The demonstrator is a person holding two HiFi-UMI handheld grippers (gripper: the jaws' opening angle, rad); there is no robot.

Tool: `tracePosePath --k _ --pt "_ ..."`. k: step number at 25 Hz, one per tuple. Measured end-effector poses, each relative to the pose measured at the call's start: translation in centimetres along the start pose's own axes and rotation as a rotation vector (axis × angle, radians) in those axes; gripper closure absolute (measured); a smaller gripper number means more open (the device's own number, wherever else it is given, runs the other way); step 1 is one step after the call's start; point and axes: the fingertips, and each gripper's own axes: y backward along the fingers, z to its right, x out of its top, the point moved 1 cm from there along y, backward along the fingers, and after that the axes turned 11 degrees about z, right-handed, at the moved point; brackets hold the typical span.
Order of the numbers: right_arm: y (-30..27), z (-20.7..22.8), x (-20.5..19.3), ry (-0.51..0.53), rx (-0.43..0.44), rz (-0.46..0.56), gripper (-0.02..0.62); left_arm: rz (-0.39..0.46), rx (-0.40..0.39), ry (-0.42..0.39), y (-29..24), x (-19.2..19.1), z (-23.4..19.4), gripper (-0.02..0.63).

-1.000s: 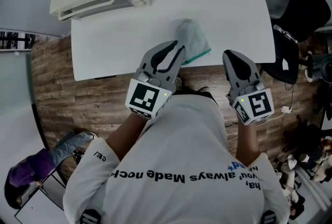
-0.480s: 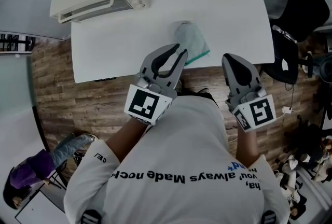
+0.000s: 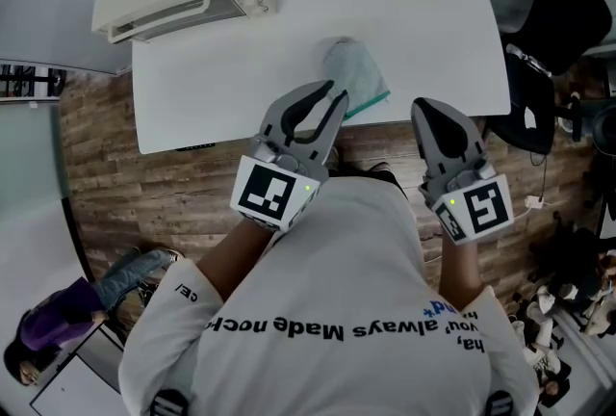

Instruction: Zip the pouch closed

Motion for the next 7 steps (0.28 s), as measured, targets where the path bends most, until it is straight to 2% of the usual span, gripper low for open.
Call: tracePosePath --k 7 --pt "-0.07 -0.15 0.18 0.004 0.001 -0.001 0.588 -0.001 0.005 -0.003 0.07 0.04 -0.22 0.518"
